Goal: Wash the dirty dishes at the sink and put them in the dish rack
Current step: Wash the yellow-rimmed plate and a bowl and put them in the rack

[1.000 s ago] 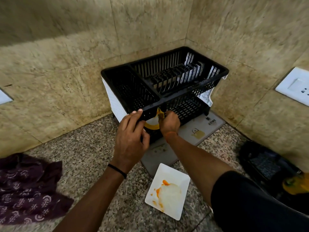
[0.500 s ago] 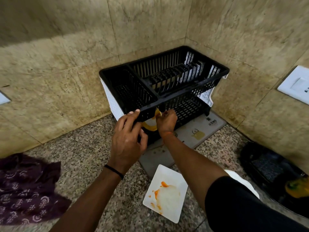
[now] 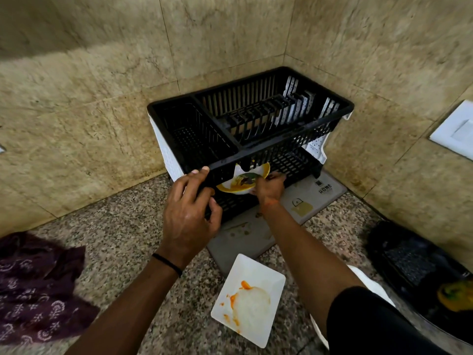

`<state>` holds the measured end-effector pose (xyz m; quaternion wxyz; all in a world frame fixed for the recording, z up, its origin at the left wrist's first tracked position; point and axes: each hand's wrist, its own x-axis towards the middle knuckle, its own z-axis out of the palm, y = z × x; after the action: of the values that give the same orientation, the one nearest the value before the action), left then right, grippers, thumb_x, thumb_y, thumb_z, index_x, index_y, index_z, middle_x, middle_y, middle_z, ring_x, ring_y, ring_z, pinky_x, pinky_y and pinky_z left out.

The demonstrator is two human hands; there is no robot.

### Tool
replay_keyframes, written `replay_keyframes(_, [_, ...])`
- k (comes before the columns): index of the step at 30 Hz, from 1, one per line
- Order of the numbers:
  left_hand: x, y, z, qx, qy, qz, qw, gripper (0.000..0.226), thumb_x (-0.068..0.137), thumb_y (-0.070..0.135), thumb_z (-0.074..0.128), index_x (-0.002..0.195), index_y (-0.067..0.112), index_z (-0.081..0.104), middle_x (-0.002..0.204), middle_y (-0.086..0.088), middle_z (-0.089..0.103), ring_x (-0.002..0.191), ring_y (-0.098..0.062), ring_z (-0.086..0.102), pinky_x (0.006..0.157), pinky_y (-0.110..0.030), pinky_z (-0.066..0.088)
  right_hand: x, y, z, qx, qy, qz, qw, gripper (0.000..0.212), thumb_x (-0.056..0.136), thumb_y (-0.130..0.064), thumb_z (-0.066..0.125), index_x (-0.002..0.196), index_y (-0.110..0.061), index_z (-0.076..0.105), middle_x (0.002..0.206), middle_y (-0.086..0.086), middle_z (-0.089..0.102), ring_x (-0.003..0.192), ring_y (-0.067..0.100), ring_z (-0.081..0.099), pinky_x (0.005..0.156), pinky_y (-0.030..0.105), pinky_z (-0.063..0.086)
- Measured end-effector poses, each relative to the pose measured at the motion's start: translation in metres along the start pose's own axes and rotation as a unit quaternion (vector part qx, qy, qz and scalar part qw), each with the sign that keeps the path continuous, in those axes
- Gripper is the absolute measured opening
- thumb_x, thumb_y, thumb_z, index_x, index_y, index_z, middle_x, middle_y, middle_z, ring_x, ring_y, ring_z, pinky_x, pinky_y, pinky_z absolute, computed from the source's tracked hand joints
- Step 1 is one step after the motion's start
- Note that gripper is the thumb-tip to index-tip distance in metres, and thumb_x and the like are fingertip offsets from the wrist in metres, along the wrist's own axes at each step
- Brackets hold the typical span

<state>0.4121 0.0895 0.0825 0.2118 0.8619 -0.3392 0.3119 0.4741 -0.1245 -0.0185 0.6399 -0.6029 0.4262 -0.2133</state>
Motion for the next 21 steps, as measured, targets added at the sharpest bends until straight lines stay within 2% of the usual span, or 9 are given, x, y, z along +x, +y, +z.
replay_keyframes(3, [0.0,0.001,-0.001,0.007,0.001,0.001,1.0,0.016,0.085,0.012,0.057,0.087,0.001,0.069,0.126,-0.017,0.061,0.112,-0.034,0.054,0.097,-0.037,0.04,-0.022,0.009,-0.015,-0.157,-0.05,-0.148,0.975,0.056,0.082,-0.01,0.063,0.133,-0.012,0.041,0.117,0.016,0.06,0.098,0.026,0.059,0.082,0.039,0.05])
replay_keyframes(6, [0.001,-0.001,-0.001,0.012,0.001,0.003,1.0,0.018,0.086,0.014,0.055,0.087,0.002,0.069,0.126,-0.017,0.061,0.112,-0.034,0.054,0.097,-0.037,0.041,-0.032,0.018,-0.027,-0.352,-0.095,-0.211,0.907,0.031,0.093,-0.014,0.049,0.12,-0.003,0.058,0.122,0.025,0.051,0.1,0.042,0.057,0.082,0.038,0.047])
replay_keyframes(8, [0.002,-0.001,-0.002,0.014,0.005,0.005,1.0,0.018,0.086,0.014,0.056,0.086,0.002,0.069,0.125,-0.016,0.062,0.111,-0.033,0.054,0.095,-0.038,0.042,-0.034,0.021,-0.035,-0.425,-0.114,-0.235,0.867,0.034,0.093,-0.023,0.046,0.116,-0.002,0.061,0.122,0.024,0.048,0.099,0.044,0.056,0.083,0.039,0.047])
replay_keyframes(11, [0.002,0.001,0.0,0.012,0.013,0.006,1.0,0.016,0.084,0.012,0.057,0.085,0.001,0.069,0.123,-0.016,0.063,0.109,-0.033,0.055,0.094,-0.037,0.042,-0.028,0.022,-0.047,-0.568,-0.135,-0.299,0.755,0.047,0.087,-0.031,0.052,0.128,-0.01,0.053,0.124,0.02,0.047,0.114,0.04,0.045,0.09,0.042,0.044])
replay_keyframes(13, [0.002,0.001,0.0,0.01,0.024,0.003,1.0,0.015,0.083,0.011,0.058,0.086,0.001,0.07,0.121,-0.016,0.064,0.107,-0.033,0.055,0.095,-0.036,0.041,-0.027,0.015,-0.049,-0.619,-0.128,-0.33,0.701,0.039,0.091,-0.022,0.052,0.127,-0.009,0.055,0.128,0.02,0.045,0.117,0.039,0.041,0.088,0.045,0.045])
replay_keyframes(16, [0.003,0.002,0.001,0.015,0.032,0.002,0.999,0.018,0.082,0.01,0.059,0.093,0.001,0.071,0.121,-0.017,0.064,0.107,-0.032,0.055,0.096,-0.036,0.04,-0.025,0.004,-0.048,-0.617,-0.084,-0.408,0.668,0.019,0.077,-0.013,0.061,0.085,-0.001,0.072,0.113,0.021,0.058,0.1,0.034,0.04,0.071,0.045,0.049])
replay_keyframes(17, [0.002,0.002,0.001,0.018,0.031,0.001,0.999,0.022,0.082,0.01,0.059,0.098,0.001,0.071,0.121,-0.016,0.064,0.108,-0.032,0.055,0.096,-0.036,0.04,-0.022,0.004,-0.047,-0.601,-0.068,-0.449,0.657,0.018,0.074,-0.015,0.065,0.08,0.0,0.072,0.111,0.02,0.06,0.098,0.033,0.038,0.07,0.044,0.049])
replay_keyframes(19, [0.002,0.003,0.001,0.022,0.031,-0.001,0.999,0.028,0.083,0.01,0.058,0.107,0.002,0.07,0.123,-0.015,0.063,0.108,-0.033,0.056,0.097,-0.036,0.04,-0.02,-0.003,-0.045,-0.574,-0.103,-0.452,0.675,0.026,0.085,-0.021,0.063,0.097,0.001,0.071,0.121,0.016,0.056,0.108,0.035,0.042,0.08,0.044,0.045])
replay_keyframes(21, [0.003,0.003,0.001,0.024,0.032,-0.002,0.999,0.033,0.083,0.011,0.057,0.112,0.002,0.069,0.123,-0.015,0.063,0.107,-0.032,0.057,0.098,-0.035,0.039,-0.023,-0.011,-0.044,-0.523,-0.132,-0.428,0.725,0.029,0.094,-0.025,0.055,0.109,-0.003,0.069,0.121,0.016,0.058,0.108,0.038,0.053,0.081,0.041,0.045])
